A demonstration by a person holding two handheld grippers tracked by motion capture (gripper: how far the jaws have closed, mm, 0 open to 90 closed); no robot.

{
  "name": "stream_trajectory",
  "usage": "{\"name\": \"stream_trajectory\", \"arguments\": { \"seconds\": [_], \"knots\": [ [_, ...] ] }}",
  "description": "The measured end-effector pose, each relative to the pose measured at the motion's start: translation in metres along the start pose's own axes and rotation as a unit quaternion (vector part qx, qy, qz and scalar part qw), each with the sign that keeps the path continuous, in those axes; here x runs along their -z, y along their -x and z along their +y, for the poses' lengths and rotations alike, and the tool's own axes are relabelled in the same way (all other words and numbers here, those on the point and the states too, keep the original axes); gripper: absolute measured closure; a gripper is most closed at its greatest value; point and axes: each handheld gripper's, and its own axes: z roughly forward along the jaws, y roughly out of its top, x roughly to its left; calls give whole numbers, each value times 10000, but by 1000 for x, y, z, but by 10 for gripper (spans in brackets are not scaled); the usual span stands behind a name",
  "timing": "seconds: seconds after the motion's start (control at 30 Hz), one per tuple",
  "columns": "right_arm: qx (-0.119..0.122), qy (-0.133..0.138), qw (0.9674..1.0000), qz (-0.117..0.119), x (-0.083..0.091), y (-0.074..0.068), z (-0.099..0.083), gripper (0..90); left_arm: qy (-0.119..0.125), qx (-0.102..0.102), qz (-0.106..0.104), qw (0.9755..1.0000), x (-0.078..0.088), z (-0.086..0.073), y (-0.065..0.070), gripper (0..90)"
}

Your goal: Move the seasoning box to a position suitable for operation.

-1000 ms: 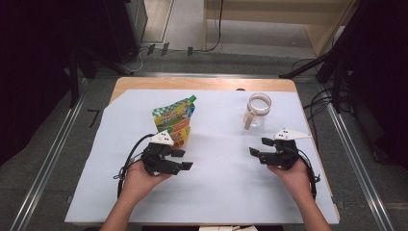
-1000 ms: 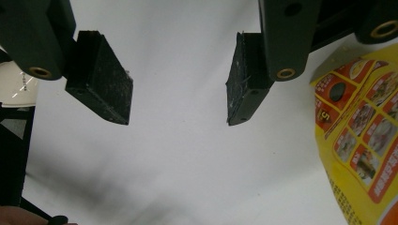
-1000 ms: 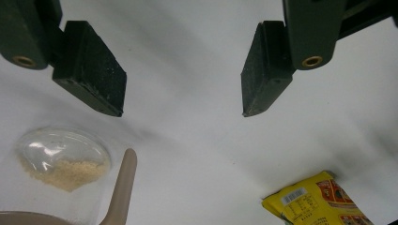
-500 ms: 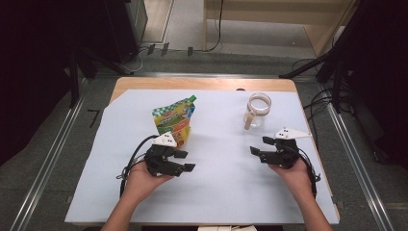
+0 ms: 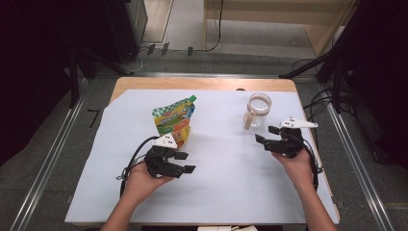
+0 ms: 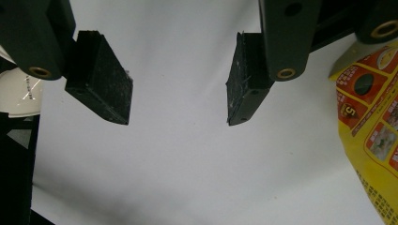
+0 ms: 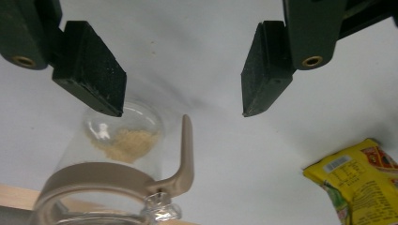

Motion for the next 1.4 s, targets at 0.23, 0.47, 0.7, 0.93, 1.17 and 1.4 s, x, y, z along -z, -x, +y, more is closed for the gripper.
{"name": "stream_trajectory", "arguments": {
  "seconds": [0.23, 0.47, 0.7, 0.93, 1.17, 1.4],
  "knots": [
    [-298, 64, 9993, -198, -5, 23, 6, 321, 11, 22, 4, 10000, 1, 0, 0, 416],
    [-368, 62, 9987, -341, -23, 39, 10, 270, 41, 8, -1, 10000, 1, 0, 0, 416],
    [-366, 75, 9985, -390, -49, 47, 15, 225, 4, 0, 36, 10000, 0, -1, -1, 418],
    [-330, 264, 9983, -396, -68, 50, 18, 164, 136, 107, -67, 9998, 6, -4, 2, 417],
    [-394, 285, 9979, -434, -83, 50, 19, 115, 80, 92, 64, 9999, 10, -10, 5, 417],
    [-504, 400, 9970, -420, -93, 52, 19, 82, 140, 153, 116, 9997, 16, -13, 6, 416]
  ]
}}
